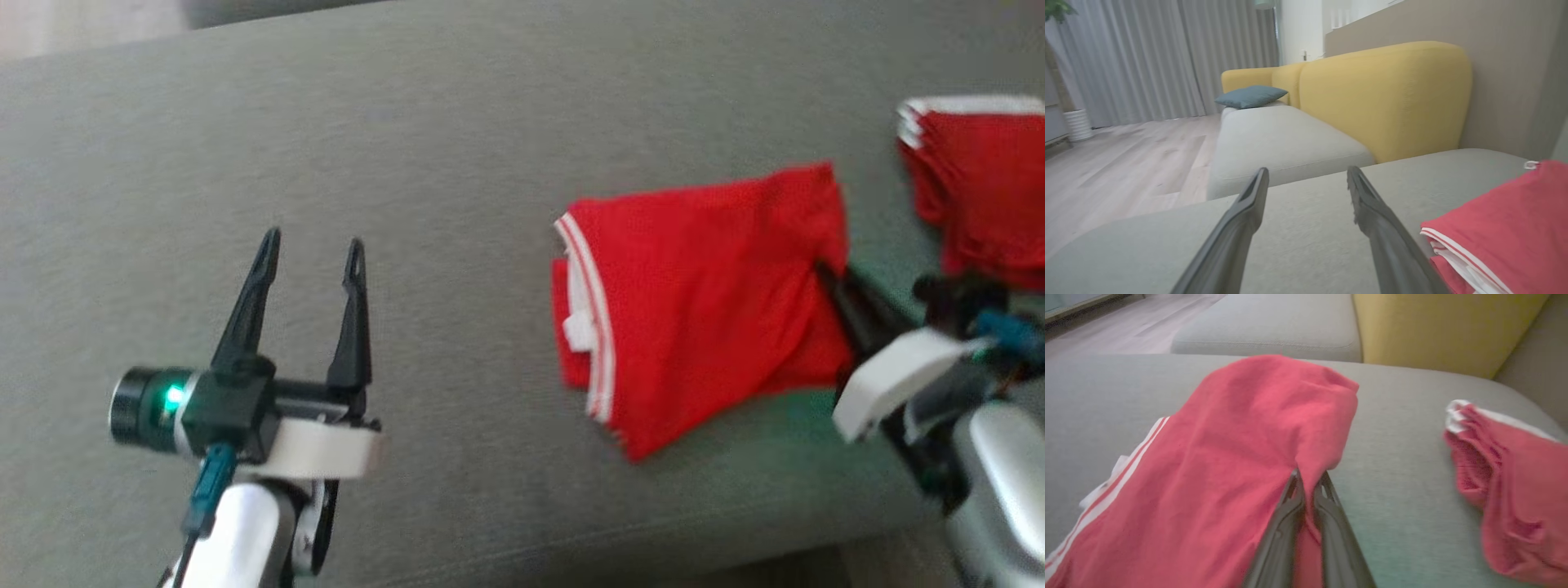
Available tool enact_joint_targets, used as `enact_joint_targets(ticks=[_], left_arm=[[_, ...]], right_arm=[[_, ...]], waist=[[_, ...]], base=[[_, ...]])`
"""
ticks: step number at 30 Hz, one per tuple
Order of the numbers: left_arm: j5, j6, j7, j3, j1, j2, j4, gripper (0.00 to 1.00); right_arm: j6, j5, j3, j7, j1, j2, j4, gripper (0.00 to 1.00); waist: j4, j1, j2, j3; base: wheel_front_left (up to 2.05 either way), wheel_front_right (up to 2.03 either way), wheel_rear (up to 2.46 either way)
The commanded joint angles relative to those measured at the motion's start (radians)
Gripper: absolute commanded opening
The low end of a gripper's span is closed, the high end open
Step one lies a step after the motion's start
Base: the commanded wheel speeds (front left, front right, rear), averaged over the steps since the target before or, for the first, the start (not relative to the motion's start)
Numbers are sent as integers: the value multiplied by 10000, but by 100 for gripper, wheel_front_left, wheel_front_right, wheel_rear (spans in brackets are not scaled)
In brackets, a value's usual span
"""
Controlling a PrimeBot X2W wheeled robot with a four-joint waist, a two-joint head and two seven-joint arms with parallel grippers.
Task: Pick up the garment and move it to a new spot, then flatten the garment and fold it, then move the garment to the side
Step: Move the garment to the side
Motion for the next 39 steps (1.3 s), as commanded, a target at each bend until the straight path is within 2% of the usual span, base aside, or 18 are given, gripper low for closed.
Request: enact_joint_targets(ticks=[1, 6, 19, 33, 34, 35, 36, 37, 39], left_arm=[[131, -125, -56, 230, -745, -7, -246, 100], [347, -404, -56, 27, -1278, -33, -99, 100], [782, -878, -57, -377, -2456, 48, 55, 100], [1173, -1202, -57, -853, -3770, 0, 95, 100], [1177, -1223, -57, -886, -3837, -13, 112, 100], [1177, -1240, -57, -915, -3894, -25, 129, 100], [1170, -1258, -57, -943, -3943, -40, 146, 100], [1153, -1266, -57, -955, -3977, -52, 163, 100], [1114, -1249, -57, -965, -3994, -78, 179, 100]], right_arm=[[37, 124, 23, -86, -937, -452, -198, 0], [37, 159, -443, -367, -1918, -1071, 336, 0], [37, 100, -2009, -1288, -3630, -2162, 1742, 0], [37, -89, -2982, -1741, -4604, -2150, 3291, 0], [37, -148, -3096, -1703, -4661, -2108, 3500, 13], [37, -263, -3209, -1644, -4699, -2073, 3717, 33], [37, -374, -3328, -1662, -4738, -2019, 3871, 74], [37, -591, -3494, -1724, -4765, -1986, 4007, 100], [37, -1195, -3955, -1765, -4769, -1835, 4267, 100]], waist=[[-920, 0, 0, 467], [-1352, 0, 0, 983], [-1873, 0, 0, 2149], [-1958, 0, 0, 3389], [-1925, 0, 0, 3438], [-1892, 0, 0, 3479], [-1850, 0, 0, 3509], [-1821, 0, 0, 3523], [-1763, 0, 0, 3516]], base=[[0, 0, 0], [0, 0, 0], [0, 0, 0], [0, 0, 0], [0, 0, 0], [0, 0, 0], [0, 0, 0], [0, 0, 0], [0, 0, 0]])
